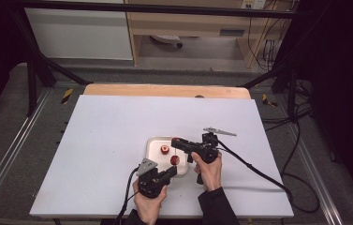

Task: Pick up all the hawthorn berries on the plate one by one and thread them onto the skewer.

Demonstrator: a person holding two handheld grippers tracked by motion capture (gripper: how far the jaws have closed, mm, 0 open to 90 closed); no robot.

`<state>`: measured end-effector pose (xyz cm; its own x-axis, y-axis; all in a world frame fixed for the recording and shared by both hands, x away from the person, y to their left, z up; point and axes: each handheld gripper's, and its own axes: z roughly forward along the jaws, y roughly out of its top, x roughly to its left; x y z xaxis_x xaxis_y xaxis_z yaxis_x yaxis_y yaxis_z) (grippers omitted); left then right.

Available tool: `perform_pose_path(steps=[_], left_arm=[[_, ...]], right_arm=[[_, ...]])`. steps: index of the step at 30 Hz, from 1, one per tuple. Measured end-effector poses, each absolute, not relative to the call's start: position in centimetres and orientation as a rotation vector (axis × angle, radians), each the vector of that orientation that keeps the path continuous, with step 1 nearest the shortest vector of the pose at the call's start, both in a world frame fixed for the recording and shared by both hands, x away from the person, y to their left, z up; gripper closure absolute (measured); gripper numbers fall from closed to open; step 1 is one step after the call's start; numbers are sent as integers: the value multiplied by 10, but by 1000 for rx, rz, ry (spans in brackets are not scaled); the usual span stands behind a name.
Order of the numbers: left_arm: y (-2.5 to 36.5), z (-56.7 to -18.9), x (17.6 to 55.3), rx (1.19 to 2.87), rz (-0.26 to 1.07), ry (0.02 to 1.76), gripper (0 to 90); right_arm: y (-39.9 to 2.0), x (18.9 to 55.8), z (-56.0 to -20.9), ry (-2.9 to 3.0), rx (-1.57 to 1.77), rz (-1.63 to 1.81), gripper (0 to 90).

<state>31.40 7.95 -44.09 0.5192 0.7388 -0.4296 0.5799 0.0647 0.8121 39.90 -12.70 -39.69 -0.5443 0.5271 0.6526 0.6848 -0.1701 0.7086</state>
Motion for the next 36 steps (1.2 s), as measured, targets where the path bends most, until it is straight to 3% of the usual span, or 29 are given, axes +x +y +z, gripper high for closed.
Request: perform_pose_path(steps=[24, 36], left_arm=[[82, -437, 306, 1597, 291, 1128, 892], [91, -435, 306, 1601, 266, 1119, 893]], right_arm=[[-124, 399, -400, -1843, -1398, -1911, 625], [-122, 401, -403, -1822, -1378, -1905, 626]])
